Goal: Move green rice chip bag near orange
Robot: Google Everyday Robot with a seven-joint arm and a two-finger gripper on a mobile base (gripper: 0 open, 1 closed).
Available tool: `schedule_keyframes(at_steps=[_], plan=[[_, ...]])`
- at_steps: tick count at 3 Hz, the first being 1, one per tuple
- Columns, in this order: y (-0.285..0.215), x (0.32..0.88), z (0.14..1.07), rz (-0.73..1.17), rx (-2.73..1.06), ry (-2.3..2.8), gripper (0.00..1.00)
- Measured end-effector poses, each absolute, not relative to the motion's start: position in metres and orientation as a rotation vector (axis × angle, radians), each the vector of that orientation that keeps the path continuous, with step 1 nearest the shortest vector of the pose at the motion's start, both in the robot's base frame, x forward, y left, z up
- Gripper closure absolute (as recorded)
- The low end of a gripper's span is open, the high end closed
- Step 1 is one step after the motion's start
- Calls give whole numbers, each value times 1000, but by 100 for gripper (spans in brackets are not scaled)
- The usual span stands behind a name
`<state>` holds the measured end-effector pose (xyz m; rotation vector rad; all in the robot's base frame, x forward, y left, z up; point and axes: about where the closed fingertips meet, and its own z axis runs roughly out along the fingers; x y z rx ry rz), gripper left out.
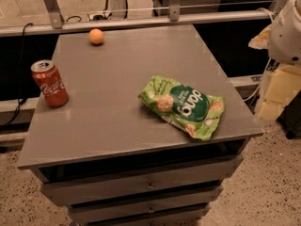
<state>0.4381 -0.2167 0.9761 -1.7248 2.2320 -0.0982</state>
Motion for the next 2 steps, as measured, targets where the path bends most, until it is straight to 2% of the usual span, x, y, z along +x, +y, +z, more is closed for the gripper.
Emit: schedule_keyframes(at_steps=[2], plan=[[-206,448,971,-100,-1708,2204,0]])
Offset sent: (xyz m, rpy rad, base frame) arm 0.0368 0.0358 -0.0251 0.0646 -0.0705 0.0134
